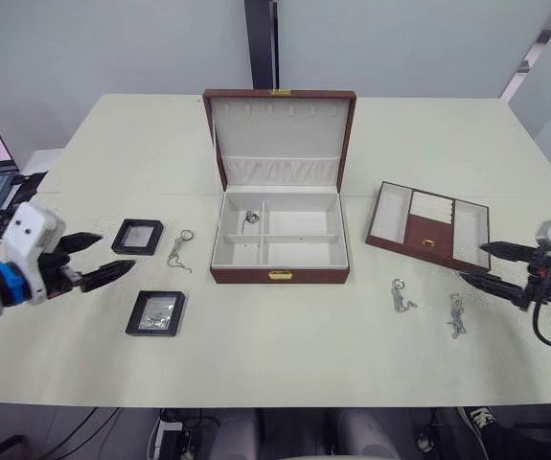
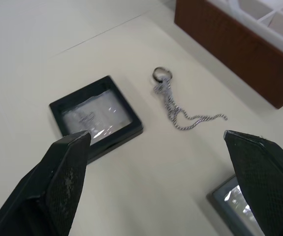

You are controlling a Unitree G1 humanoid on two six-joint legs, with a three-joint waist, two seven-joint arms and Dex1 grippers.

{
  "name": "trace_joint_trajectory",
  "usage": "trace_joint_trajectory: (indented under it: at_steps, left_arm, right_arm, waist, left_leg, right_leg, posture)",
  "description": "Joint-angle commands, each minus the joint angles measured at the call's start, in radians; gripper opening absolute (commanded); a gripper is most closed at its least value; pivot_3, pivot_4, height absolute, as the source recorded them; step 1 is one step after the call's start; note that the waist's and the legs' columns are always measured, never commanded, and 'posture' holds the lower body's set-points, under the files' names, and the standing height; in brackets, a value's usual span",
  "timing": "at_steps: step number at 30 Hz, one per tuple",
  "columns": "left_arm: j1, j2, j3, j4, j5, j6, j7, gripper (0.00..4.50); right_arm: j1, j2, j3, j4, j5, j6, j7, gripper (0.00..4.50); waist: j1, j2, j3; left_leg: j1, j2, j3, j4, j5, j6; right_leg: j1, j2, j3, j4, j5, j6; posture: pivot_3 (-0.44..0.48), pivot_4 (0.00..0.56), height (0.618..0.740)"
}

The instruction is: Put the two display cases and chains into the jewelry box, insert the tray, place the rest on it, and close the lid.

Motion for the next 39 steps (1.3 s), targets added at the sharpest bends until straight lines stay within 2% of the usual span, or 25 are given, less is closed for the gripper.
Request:
trace_joint_trajectory:
  at_steps: [1,8,18,28,33,37,39]
  left_arm:
    - [0.034,0.044,0.080,0.066,0.047,-0.067,0.001,4.47]
    - [0.065,0.072,0.124,0.201,0.090,-0.152,-0.007,4.47]
    - [0.108,0.061,0.134,0.192,0.096,-0.159,0.004,4.47]
    - [0.079,0.057,0.097,0.205,0.107,-0.173,0.005,4.47]
    - [0.032,0.064,0.036,0.204,0.136,-0.212,-0.021,4.47]
    - [-0.053,0.092,-0.048,0.258,0.188,-0.269,-0.061,4.47]
    - [-0.125,0.106,-0.124,0.302,0.234,-0.310,-0.094,4.47]
  right_arm:
    - [0.006,-0.027,-0.045,0.070,-0.029,-0.061,0.025,4.50]
    - [0.003,-0.027,-0.039,0.188,-0.063,-0.129,0.032,4.50]
    - [-0.026,-0.024,0.000,0.271,-0.126,-0.193,0.048,4.50]
    - [-0.039,-0.016,-0.017,0.252,-0.118,-0.182,0.054,4.50]
    - [-0.054,-0.006,-0.016,0.171,-0.077,-0.143,0.070,4.50]
    - [-0.069,0.014,-0.001,-0.006,-0.006,-0.059,0.069,4.50]
    - [-0.108,0.047,0.021,-0.151,0.062,0.012,0.036,4.50]
  waist:
    - [-0.002,0.000,0.000]
    - [-0.002,0.001,0.001]
    - [-0.002,0.001,0.001]
    - [-0.002,0.001,0.001]
    - [-0.001,0.001,0.001]
    - [-0.002,0.002,0.001]
    - [-0.003,0.002,0.001]
  left_leg:
    - [0.000,0.000,0.000,0.000,0.000,0.000]
    - [0.001,0.000,0.002,-0.001,0.000,0.000]
    - [0.001,0.000,0.002,-0.001,0.000,0.000]
    - [0.001,0.000,0.003,-0.001,0.000,0.000]
    - [0.001,0.000,0.003,-0.001,0.000,0.000]
    - [0.001,0.000,0.003,-0.001,0.000,0.000]
    - [0.001,0.001,0.003,-0.001,0.000,0.000]
  right_leg:
    - [0.000,0.000,0.000,0.000,0.000,0.000]
    - [-0.001,0.000,0.000,0.000,0.000,0.000]
    - [-0.001,0.000,0.000,0.001,0.000,0.000]
    - [-0.001,0.000,0.000,0.001,0.000,0.000]
    - [-0.001,0.000,0.000,0.001,0.000,0.000]
    - [-0.001,0.000,0.000,0.002,0.000,0.000]
    - [-0.001,0.001,0.000,0.002,0.000,0.000]
  posture:
    - [0.000,0.150,0.740]
    - [0.000,0.150,0.740]
    - [0.000,0.150,0.740]
    - [0.000,0.150,0.740]
    - [0.000,0.150,0.740]
    - [0.000,0.150,0.740]
    - [0.000,0.150,0.740]
